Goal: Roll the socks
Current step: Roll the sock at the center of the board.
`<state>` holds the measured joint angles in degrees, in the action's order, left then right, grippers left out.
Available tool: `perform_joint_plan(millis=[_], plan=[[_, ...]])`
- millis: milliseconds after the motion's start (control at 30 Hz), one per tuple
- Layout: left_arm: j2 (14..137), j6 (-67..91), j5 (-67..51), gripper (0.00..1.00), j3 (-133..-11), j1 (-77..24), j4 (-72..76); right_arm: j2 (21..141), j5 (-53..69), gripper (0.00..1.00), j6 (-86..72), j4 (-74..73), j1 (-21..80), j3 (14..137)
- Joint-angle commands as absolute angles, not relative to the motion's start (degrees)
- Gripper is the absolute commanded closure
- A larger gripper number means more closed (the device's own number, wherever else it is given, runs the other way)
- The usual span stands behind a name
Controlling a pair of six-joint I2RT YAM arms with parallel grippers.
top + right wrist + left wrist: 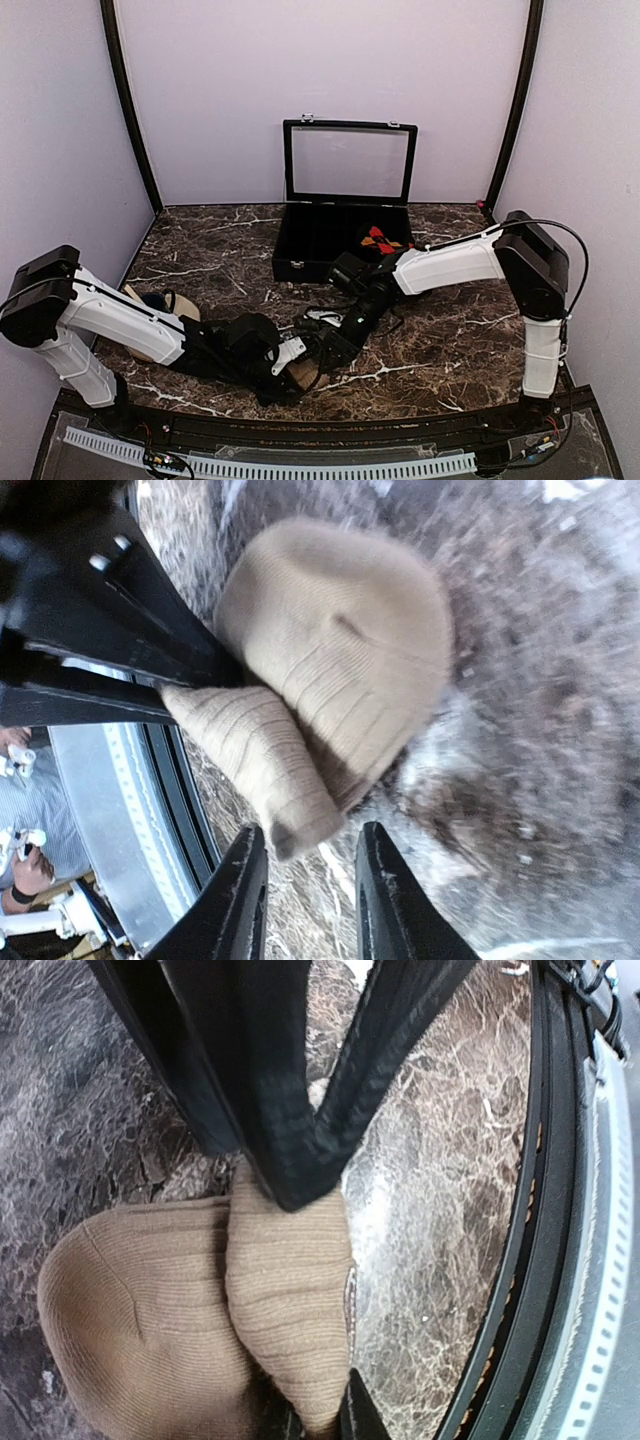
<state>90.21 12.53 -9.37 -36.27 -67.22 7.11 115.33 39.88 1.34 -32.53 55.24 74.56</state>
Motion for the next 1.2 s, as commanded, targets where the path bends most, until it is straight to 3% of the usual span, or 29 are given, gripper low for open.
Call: perform_joint_plan(millis=[0, 667, 1167], plan=[[91.82, 17.16, -14.34, 1.00, -33.32, -65.27, 6.60, 112.71, 40.90, 0.71, 0.00, -28.79, 54.32, 73.73], [101.07, 29.70, -45.41, 1.00, -29.84, -54.74, 22.63, 101.35, 25.73, 0.70, 0.36, -16.66, 54.05, 61.85], [103.36, 29.76, -53.13, 1.00, -30.26, -50.01, 20.02, 92.87, 4.77, 0.70, 6.39, -3.64, 68.73, 50.67]])
